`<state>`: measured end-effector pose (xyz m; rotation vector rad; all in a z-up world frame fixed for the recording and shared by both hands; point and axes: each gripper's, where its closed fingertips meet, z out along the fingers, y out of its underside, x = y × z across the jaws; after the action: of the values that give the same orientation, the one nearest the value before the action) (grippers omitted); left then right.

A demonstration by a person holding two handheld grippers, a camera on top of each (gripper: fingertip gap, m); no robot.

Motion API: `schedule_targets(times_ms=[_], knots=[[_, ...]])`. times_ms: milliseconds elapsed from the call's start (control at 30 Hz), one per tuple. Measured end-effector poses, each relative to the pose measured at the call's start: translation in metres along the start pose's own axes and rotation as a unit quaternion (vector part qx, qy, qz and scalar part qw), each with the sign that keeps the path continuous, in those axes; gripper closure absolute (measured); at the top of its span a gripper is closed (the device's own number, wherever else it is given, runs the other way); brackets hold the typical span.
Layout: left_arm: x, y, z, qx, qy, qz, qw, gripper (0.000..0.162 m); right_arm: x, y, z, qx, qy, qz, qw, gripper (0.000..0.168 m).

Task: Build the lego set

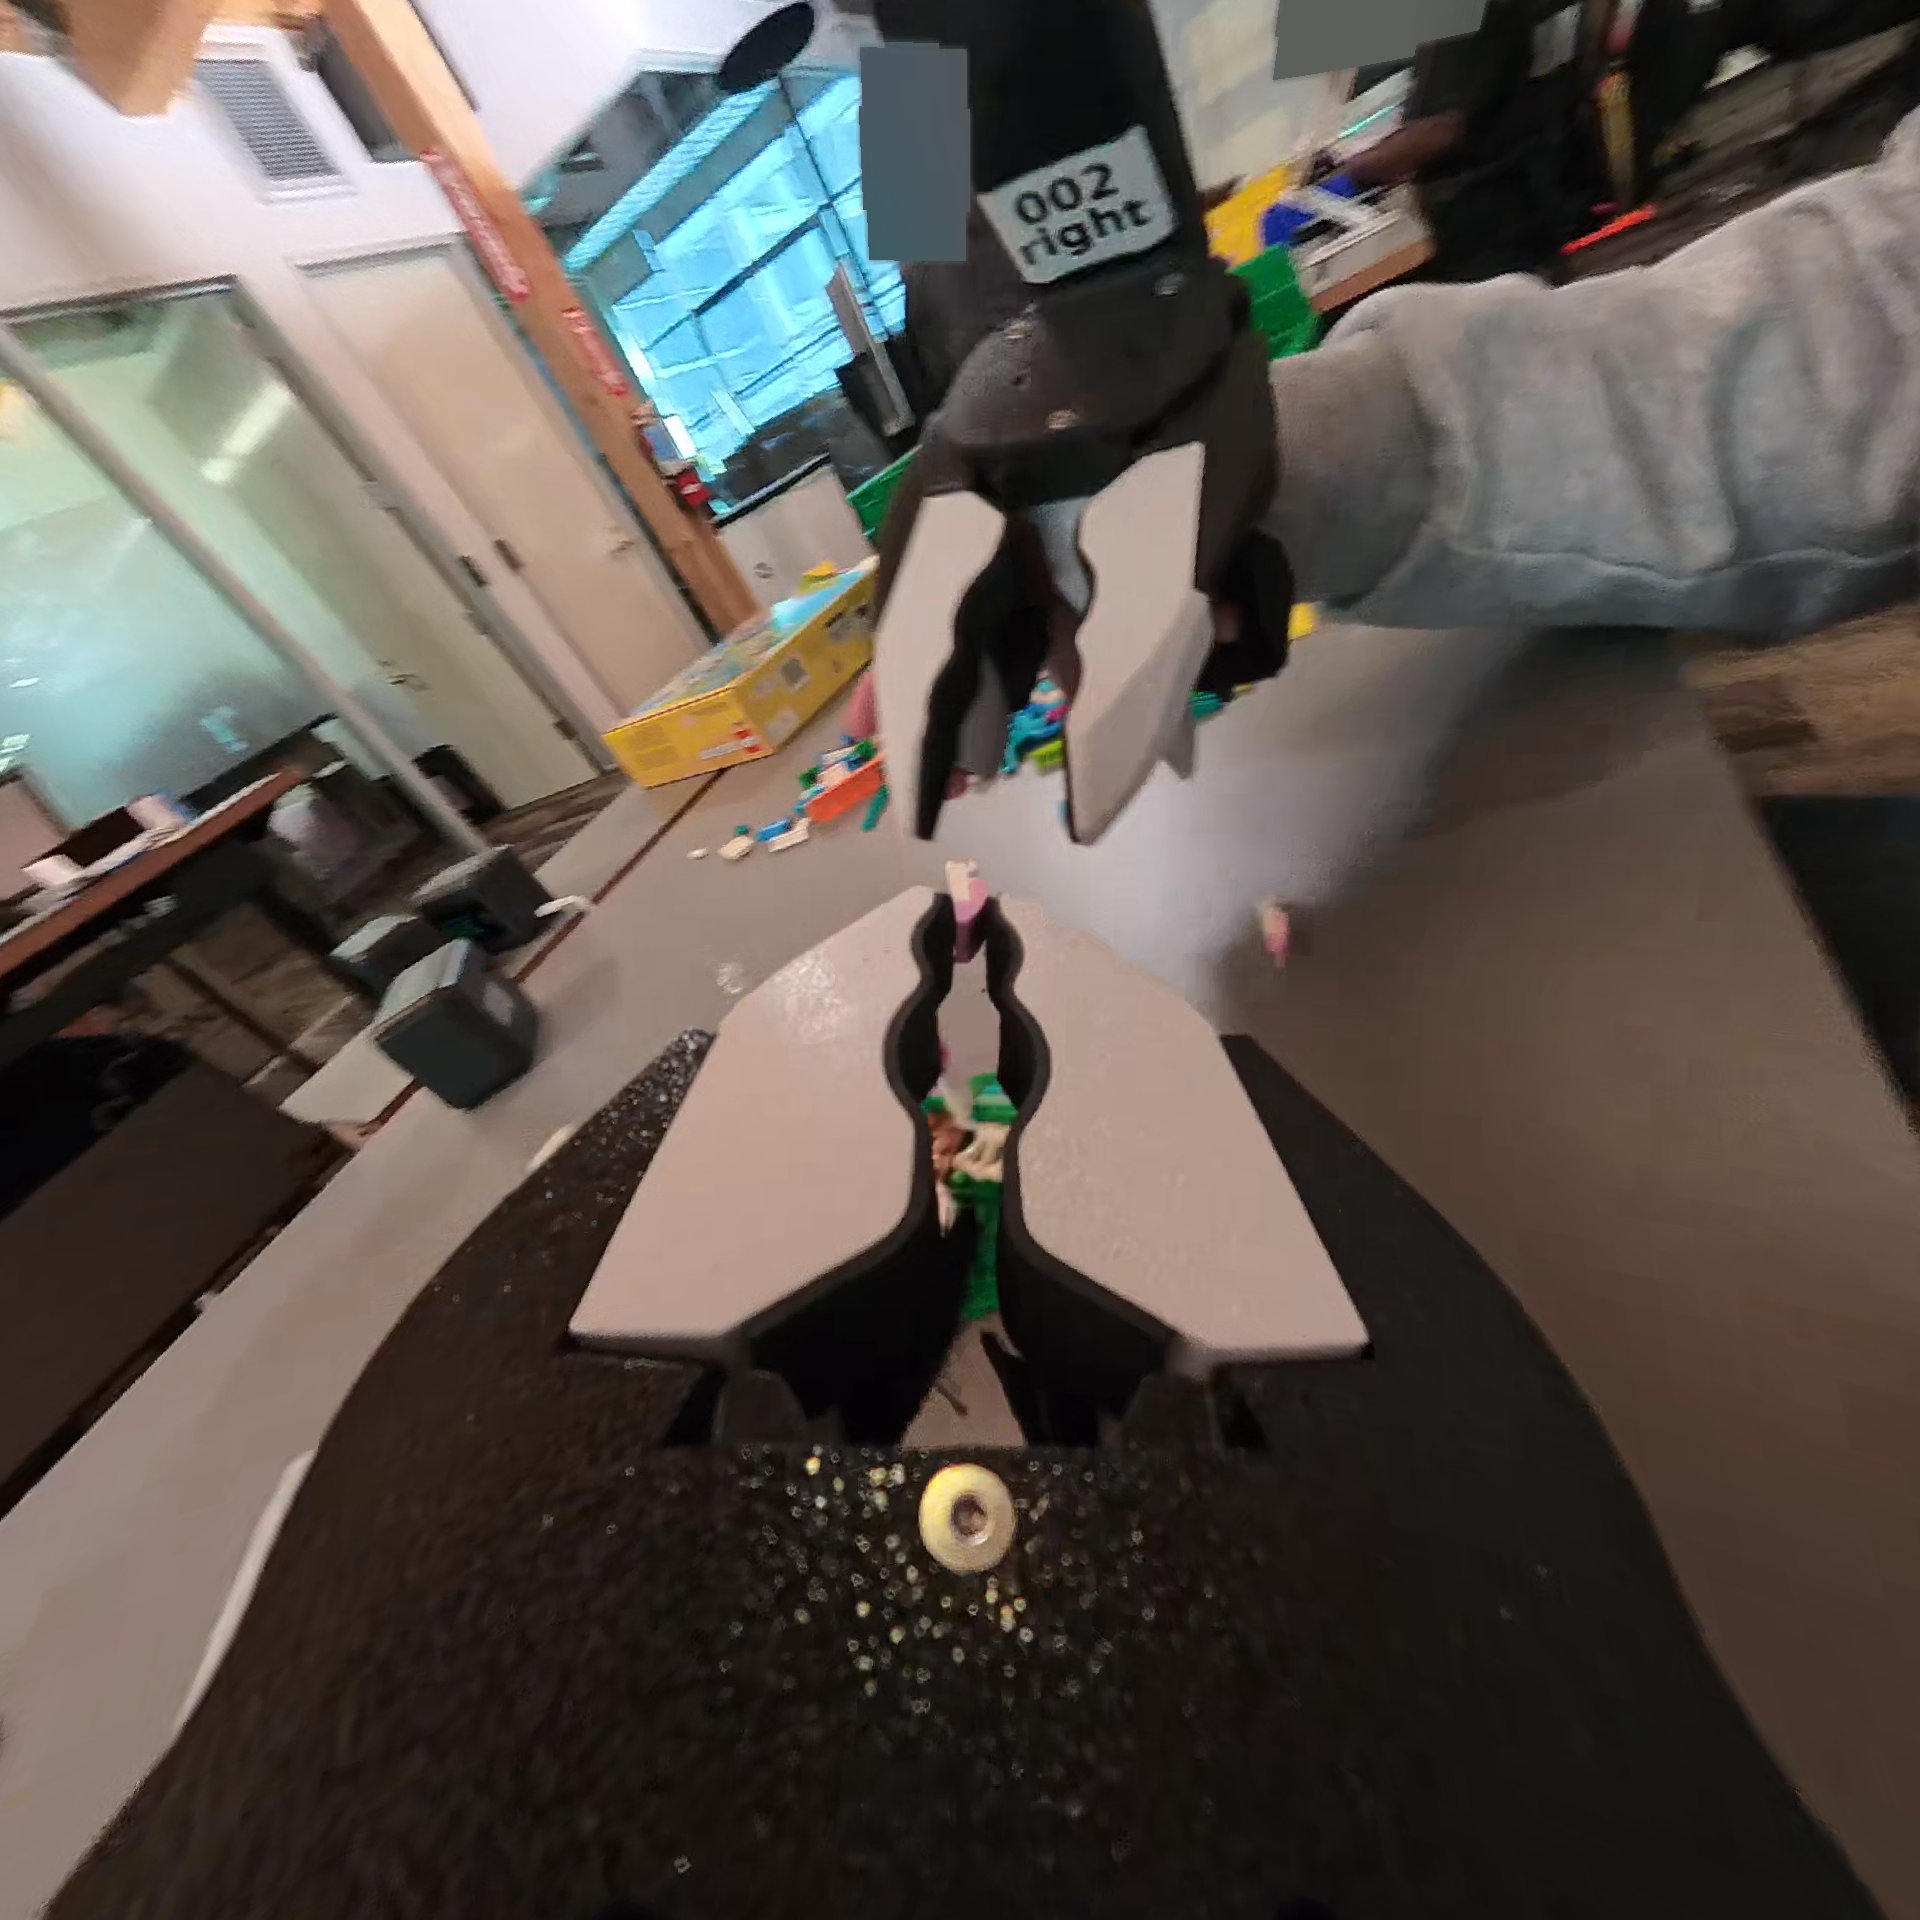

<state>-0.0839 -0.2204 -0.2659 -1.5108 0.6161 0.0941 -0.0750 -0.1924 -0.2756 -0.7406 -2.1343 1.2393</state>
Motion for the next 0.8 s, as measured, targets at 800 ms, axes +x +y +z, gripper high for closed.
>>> schedule_targets(times_ms=[800], knots=[[-0.011,-0.034,0.001,0.103,0.068,-0.328,0.937,0.123,-0.002,-0.070,-0.010,0.105,0.250,-0.293,0.917,0.164]])
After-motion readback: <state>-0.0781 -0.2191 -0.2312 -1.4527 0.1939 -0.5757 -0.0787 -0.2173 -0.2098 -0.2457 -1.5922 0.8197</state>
